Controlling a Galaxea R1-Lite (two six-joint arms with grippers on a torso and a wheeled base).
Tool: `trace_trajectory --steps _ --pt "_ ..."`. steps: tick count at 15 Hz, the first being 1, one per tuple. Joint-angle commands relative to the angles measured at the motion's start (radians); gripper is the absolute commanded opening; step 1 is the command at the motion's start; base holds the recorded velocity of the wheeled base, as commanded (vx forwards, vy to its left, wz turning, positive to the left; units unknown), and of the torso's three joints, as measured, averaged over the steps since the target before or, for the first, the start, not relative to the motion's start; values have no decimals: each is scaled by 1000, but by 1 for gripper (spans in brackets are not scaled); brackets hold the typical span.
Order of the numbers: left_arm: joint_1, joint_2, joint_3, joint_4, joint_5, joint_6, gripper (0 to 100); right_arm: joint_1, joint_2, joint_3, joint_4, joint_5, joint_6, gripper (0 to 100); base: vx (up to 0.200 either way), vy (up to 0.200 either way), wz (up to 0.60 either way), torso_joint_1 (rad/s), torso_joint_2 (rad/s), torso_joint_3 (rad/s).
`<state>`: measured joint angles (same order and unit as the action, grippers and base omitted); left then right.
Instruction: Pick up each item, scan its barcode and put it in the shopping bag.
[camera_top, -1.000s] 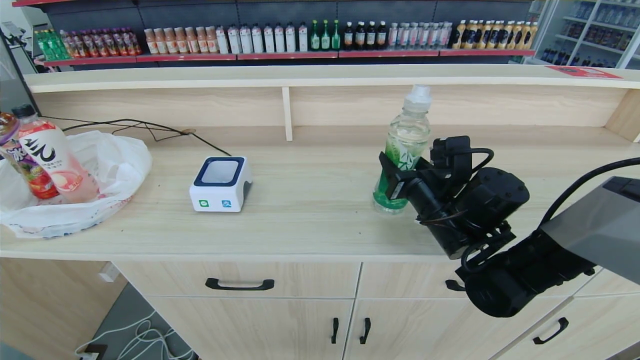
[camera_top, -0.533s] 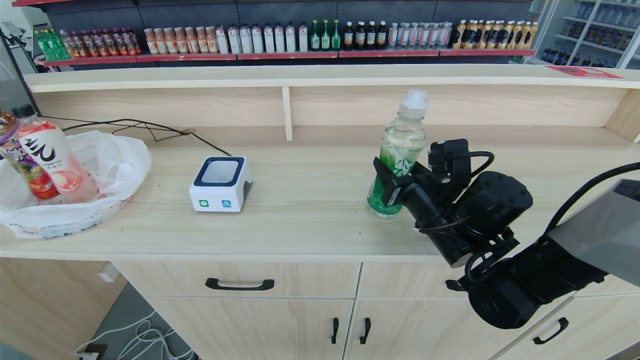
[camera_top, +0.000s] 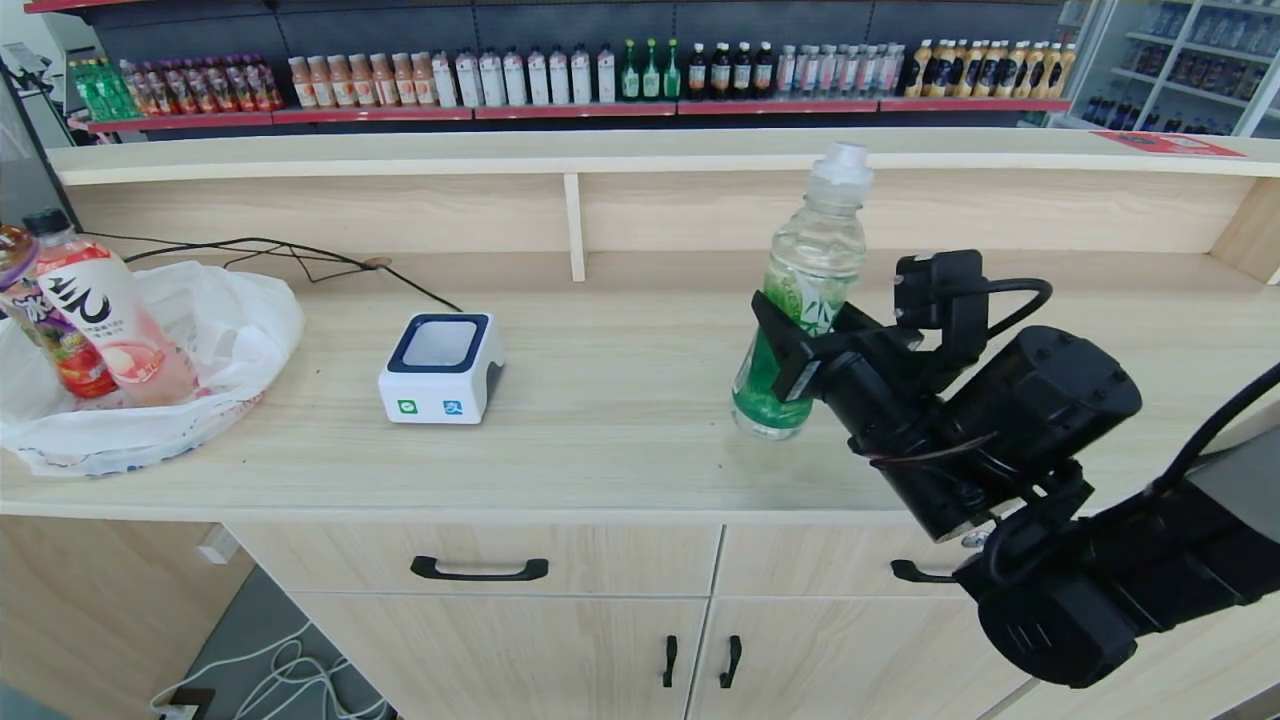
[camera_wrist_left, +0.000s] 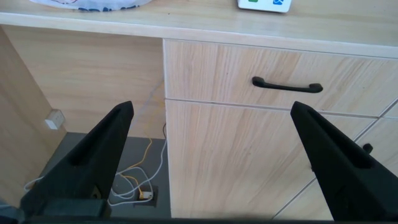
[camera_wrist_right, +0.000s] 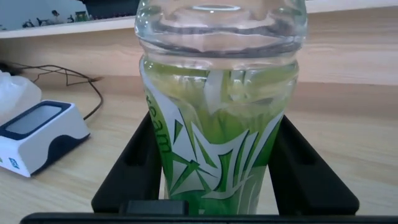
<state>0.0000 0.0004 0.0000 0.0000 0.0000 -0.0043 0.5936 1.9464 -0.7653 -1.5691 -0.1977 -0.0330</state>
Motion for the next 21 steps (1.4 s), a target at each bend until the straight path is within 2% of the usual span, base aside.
trace_trajectory --steps 1,10,21 --pt "0 0 0 0 0 0 100 12 -90 50 -2 0 -1 0 0 0 0 0 0 0" --pt "0 0 0 0 0 0 100 17 -411 311 -2 0 -1 0 0 0 0 0 0 0" --pt "0 0 0 0 0 0 100 29 -438 327 -2 3 1 0 0 0 0 0 0 0"
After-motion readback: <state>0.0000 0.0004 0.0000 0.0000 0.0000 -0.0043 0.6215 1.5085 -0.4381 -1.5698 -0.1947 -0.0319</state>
